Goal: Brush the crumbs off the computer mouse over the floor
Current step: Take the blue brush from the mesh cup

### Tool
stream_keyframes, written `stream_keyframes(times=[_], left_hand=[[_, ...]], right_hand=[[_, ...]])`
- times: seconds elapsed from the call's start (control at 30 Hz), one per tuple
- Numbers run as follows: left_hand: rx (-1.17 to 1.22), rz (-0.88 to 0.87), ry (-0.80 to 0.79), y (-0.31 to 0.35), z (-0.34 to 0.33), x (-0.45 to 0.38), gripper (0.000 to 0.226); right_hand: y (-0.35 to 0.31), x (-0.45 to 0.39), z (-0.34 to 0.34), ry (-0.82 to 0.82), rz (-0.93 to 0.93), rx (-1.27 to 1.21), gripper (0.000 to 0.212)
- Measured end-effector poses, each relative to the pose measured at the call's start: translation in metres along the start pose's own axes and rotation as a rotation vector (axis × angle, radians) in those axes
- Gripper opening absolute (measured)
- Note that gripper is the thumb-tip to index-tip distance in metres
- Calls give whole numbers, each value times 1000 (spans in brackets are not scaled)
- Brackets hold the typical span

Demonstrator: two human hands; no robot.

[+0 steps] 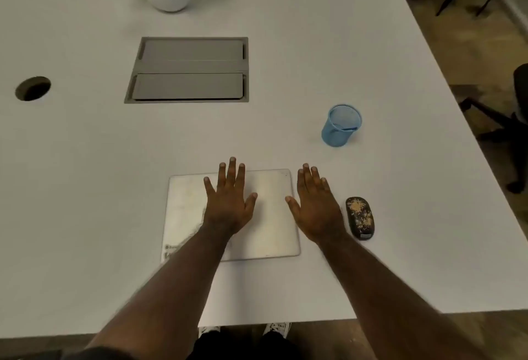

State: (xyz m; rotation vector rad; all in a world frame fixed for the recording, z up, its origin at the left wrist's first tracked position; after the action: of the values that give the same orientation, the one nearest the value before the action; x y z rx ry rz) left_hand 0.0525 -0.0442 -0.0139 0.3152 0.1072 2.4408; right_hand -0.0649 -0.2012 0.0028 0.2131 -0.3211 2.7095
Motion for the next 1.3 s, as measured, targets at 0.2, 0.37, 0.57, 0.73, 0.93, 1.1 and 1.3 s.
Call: stream_keyframes(times=[0.2, 0.37, 0.57, 0.73, 0.93, 1.1, 1.3], left_hand=[[-38, 15, 5, 0, -24, -9, 75], [-32, -5, 21, -2, -34, -16, 71], [-32, -14, 34, -9, -49, -17, 69], [-32, -6, 47, -7, -50, -18, 68], [-14, 3, 61, -7, -53, -19, 68], [-14, 1, 55, -7, -52, -19, 68], [1, 13, 39, -6, -50, -17, 68]], right_hand=[[22, -18, 25, 67, -1, 17, 67], [83, -58, 78, 213, -200, 80, 60], [149, -96, 94, 158, -393, -36, 49], [162, -122, 88, 34, -424, -104, 41], [162, -145, 91, 3, -515, 11, 43], [161, -151, 98, -3, -611, 2, 36], [163, -153, 105, -51, -648, -73, 30]])
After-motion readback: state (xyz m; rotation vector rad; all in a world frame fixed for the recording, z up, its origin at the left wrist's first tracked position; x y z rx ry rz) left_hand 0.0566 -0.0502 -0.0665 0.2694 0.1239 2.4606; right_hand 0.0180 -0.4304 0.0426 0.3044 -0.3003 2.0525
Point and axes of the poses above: each hand's wrist, its own x-axis away from the middle knuckle, its own z-axis out of the back of the hand, y = z × x, the point moved 7 cm from there along -x, towards the middle knuckle, and after that the axes turned 3 degrees about -x, right-handed, at the moved point
